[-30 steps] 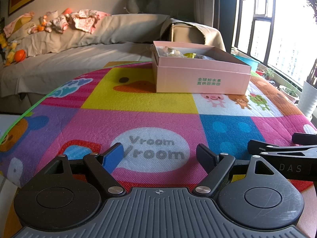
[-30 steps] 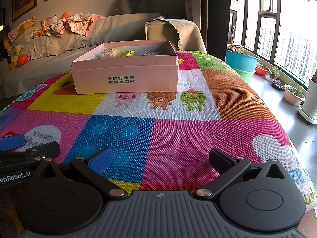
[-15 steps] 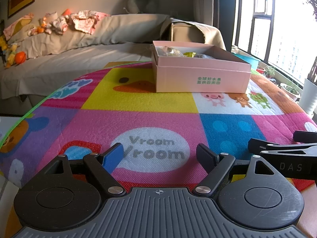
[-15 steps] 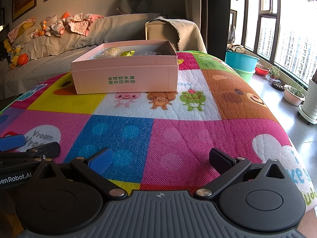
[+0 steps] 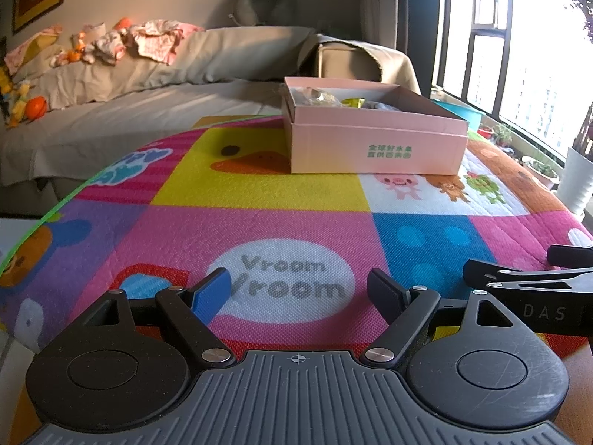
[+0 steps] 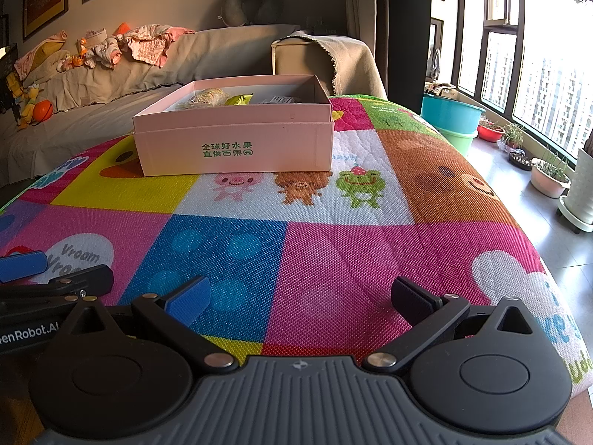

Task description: Organize objects

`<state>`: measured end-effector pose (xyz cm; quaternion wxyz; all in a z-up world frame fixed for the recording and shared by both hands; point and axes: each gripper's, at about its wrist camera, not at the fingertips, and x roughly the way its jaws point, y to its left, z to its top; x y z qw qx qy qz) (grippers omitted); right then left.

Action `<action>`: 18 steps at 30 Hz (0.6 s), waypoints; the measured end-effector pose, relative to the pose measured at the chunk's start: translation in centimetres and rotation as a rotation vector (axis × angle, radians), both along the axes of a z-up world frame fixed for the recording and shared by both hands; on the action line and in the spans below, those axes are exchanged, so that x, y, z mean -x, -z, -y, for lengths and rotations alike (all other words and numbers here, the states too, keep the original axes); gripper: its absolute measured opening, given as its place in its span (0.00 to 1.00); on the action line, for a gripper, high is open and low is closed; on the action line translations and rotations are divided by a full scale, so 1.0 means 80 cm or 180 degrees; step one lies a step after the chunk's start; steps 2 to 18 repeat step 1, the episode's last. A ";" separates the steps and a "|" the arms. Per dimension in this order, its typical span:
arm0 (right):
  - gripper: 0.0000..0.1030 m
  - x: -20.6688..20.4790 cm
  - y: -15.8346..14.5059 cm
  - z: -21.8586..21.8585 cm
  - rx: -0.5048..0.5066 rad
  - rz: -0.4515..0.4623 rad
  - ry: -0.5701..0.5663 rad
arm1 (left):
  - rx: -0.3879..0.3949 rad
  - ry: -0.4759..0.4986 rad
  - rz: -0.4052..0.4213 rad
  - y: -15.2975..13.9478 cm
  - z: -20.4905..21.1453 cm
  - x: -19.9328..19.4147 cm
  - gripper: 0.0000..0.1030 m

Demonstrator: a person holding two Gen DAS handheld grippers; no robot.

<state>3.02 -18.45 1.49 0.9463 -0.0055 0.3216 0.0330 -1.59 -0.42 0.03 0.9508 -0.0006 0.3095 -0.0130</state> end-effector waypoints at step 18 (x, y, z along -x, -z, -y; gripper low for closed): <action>1.00 0.000 0.000 0.000 0.0000 0.0000 0.0000 | 0.0005 0.0004 0.0000 0.000 -0.001 0.000 0.84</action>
